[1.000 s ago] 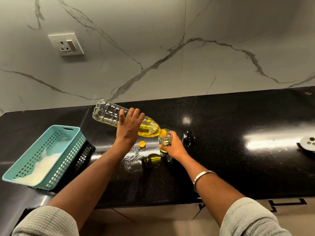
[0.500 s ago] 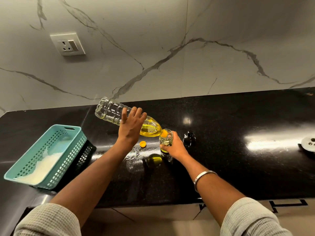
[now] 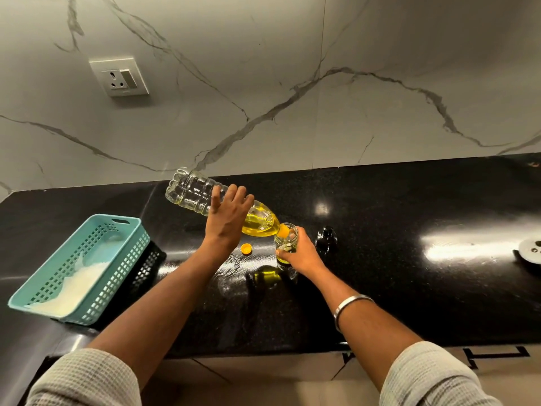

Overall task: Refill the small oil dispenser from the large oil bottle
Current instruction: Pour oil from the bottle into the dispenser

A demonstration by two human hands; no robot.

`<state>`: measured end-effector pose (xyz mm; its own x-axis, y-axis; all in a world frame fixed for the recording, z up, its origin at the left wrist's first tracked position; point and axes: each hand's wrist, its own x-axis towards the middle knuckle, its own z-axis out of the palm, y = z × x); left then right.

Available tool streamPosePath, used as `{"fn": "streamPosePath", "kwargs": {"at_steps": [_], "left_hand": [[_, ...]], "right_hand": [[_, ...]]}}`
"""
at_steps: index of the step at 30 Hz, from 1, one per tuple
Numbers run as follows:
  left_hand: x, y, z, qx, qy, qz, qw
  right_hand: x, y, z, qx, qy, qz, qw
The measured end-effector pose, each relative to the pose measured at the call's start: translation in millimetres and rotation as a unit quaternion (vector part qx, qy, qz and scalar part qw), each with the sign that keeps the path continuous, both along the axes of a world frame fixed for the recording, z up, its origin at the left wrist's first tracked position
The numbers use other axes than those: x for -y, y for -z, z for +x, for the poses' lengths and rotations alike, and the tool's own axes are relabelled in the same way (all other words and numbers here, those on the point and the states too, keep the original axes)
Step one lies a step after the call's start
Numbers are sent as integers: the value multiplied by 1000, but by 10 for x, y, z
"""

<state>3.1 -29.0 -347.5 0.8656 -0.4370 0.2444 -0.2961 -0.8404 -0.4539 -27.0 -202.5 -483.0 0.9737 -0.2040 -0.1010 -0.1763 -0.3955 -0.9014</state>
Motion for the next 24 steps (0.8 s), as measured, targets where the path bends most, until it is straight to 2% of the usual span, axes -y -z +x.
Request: {"fn": "streamPosePath", "kwargs": {"at_steps": [24], "left_hand": [[30, -12, 9, 18, 7, 6, 1000]], "right_hand": [[-8, -67, -30, 0, 0, 5, 1000]]}}
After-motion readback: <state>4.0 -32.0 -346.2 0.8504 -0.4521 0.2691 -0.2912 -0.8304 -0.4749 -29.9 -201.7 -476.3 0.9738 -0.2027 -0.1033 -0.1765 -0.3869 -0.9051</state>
